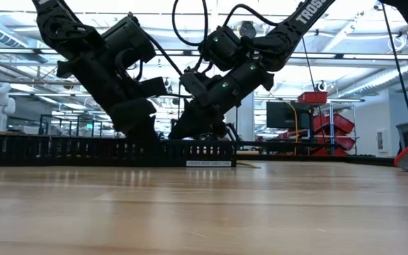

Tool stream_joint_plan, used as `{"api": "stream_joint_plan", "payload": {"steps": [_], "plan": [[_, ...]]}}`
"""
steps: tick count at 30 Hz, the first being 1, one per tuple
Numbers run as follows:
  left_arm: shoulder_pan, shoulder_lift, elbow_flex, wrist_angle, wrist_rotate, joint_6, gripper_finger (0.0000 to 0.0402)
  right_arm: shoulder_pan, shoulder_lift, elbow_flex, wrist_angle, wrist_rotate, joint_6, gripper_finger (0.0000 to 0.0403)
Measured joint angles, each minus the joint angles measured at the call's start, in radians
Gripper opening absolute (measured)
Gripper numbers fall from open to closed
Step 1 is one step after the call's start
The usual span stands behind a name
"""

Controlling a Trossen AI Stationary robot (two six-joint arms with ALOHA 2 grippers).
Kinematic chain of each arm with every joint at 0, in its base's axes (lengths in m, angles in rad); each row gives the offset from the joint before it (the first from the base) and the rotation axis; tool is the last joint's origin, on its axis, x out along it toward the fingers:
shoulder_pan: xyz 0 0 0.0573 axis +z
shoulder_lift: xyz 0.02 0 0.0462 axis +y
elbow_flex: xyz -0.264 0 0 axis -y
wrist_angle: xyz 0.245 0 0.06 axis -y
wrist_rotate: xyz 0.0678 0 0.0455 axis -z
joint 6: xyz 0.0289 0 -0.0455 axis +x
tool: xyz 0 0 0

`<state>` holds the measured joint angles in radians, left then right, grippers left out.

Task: Ziptie cables
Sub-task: Close the black cable duct

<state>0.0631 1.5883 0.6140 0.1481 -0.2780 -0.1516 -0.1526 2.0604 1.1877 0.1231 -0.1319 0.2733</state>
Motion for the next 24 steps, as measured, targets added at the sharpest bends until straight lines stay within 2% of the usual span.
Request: {"api": "stream_joint_plan", "payload": {"steps": [8,24], "plan": [[-0.007,0.000,-0.001,0.010,-0.003,-0.004,0.0202,-0.010,0.002,-0.001,0.016,-0.005,0.007,0.0000],[-0.019,0.000,-0.002,0.018,0.062,-0.006,0.0233,-0.008,0.020,-0.006,0.125,-0.006,-0.011,0.0000]]}}
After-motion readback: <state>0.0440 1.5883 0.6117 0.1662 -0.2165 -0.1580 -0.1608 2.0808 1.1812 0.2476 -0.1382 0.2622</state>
